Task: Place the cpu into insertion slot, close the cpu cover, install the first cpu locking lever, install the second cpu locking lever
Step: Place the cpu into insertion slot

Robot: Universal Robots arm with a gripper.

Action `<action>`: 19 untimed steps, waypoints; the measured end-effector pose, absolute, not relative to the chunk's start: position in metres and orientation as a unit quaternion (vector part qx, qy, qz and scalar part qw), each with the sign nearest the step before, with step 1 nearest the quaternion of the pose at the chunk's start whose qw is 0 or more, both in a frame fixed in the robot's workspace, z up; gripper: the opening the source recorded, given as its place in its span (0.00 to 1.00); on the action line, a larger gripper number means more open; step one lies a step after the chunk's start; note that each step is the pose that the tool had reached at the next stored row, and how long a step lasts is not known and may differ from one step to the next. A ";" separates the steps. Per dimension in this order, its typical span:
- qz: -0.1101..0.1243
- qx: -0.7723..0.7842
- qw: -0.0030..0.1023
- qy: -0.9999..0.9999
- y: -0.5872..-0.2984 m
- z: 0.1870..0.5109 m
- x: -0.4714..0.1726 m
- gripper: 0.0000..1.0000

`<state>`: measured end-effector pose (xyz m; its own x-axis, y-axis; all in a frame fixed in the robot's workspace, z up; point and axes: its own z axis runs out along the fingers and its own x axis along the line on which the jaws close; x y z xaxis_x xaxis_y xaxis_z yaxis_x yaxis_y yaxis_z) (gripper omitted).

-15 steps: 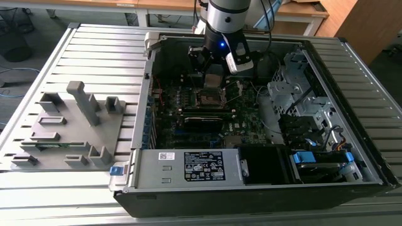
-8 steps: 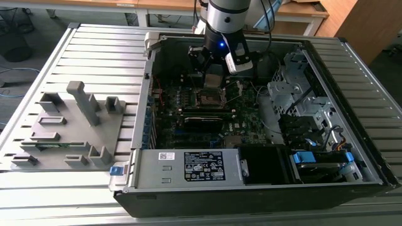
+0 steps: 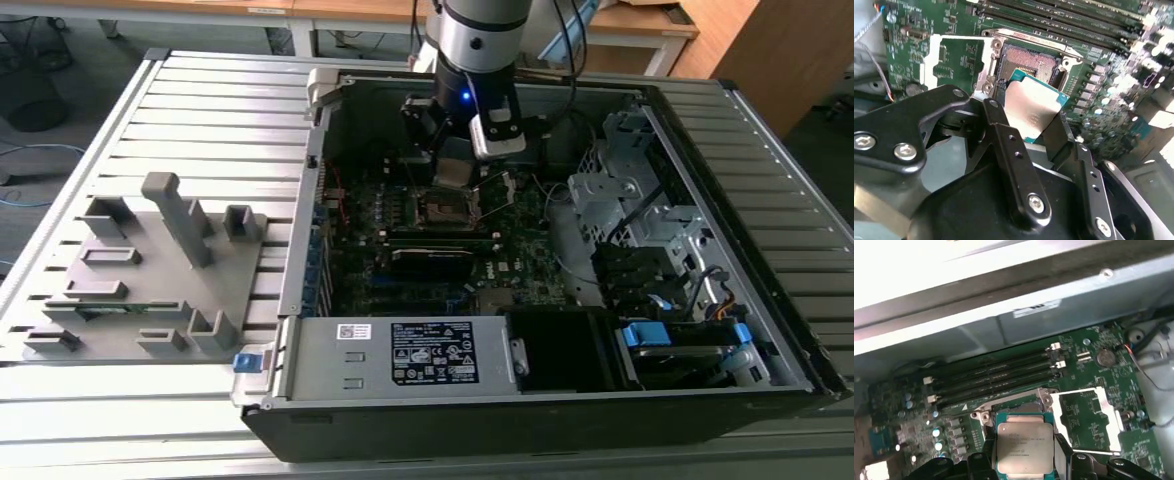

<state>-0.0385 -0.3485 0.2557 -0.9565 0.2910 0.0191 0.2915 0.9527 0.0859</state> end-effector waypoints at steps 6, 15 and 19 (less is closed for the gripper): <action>-0.044 -0.167 0.002 -0.985 -0.348 0.255 -0.039 0.54; -0.044 -0.226 0.000 -0.973 -0.348 0.254 -0.039 0.54; -0.044 -0.262 -0.002 -0.964 -0.348 0.253 -0.039 0.54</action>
